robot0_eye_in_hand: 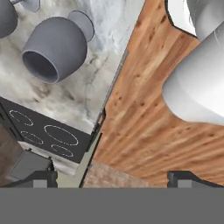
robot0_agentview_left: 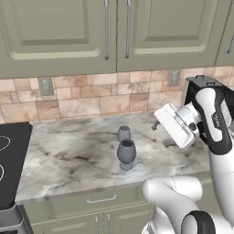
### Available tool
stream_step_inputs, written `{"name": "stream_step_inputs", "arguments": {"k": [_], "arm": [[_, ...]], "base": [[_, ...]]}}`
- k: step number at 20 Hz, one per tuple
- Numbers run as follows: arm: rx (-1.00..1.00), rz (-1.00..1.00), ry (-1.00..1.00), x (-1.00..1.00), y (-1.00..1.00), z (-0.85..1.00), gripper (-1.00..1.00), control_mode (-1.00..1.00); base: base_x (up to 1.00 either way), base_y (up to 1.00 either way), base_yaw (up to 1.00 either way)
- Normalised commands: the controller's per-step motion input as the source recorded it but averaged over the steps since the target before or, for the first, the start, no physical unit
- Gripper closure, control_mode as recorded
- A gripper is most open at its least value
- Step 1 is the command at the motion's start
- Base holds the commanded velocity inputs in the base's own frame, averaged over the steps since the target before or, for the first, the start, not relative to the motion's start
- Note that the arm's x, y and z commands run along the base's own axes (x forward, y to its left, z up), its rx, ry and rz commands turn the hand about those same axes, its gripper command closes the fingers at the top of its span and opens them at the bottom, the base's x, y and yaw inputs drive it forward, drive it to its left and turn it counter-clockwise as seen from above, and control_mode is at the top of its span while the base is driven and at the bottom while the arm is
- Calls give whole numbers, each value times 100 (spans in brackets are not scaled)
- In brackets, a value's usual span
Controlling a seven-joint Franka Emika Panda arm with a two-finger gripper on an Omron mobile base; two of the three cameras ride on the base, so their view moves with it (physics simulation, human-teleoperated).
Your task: Retrieve the wine glasses from the counter and place one next to each plate.
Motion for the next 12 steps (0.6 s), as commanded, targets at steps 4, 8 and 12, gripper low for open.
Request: {"name": "stream_step_inputs", "arguments": {"k": [4,8,12], "arm": [[11,0,0,1,0,-29,-100,-100],[5,-1,0,7,0,-24,-100,-100],[0,-3,0,11,0,-16,-100,-100]], "base": [[0,0,0],[0,0,0],[0,0,0]]}}
